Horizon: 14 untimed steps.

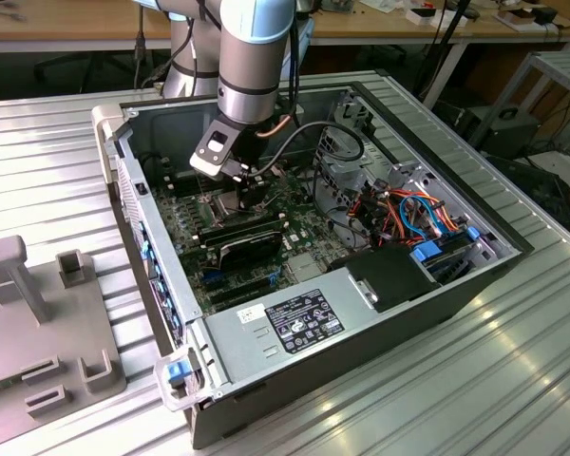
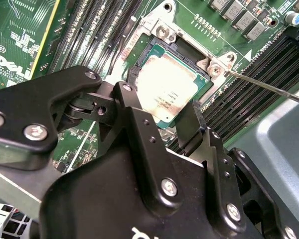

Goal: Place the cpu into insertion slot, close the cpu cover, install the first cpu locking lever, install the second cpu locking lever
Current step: 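Place the cpu into insertion slot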

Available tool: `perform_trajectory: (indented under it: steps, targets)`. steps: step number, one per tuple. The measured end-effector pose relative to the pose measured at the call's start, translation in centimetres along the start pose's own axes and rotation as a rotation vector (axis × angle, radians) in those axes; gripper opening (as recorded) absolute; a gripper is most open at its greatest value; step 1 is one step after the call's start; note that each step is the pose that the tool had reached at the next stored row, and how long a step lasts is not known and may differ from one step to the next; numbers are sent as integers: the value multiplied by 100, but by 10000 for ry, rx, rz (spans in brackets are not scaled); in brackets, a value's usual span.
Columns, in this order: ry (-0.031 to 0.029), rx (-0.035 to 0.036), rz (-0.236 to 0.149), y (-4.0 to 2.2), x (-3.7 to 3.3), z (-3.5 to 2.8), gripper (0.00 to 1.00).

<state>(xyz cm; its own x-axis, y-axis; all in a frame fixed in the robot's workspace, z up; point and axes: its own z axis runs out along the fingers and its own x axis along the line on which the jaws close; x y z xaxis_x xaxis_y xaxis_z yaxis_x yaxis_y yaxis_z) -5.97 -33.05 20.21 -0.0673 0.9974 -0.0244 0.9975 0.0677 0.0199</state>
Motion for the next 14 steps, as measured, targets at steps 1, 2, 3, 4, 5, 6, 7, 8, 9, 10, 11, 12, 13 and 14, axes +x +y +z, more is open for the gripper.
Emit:
perform_trajectory:
  steps: [1,2,3,4,5,6,7,8,9,10,11,12,13,14]
  targets:
    - [0,0,0,0,0,0,55]
    - [0,0,0,0,0,0,55]
    - [0,0,0,0,0,0,55]
    - [0,0,0,0,0,0,55]
    - [0,0,0,0,0,0,55]
    - [0,0,0,-1,0,0,55]
    - [0,0,0,-1,0,0,56]
    - [0,0,0,-1,0,0,62]
    - [1,0,0,-1,0,0,62]
    - [6,-1,1,-2,0,0,62]
    - [12,-1,4,-2,0,2,62]
    - [11,0,16,0,-3,7,62]
    - [12,-1,40,2,-8,13,62]
    - [11,0,60,3,-13,16,62]
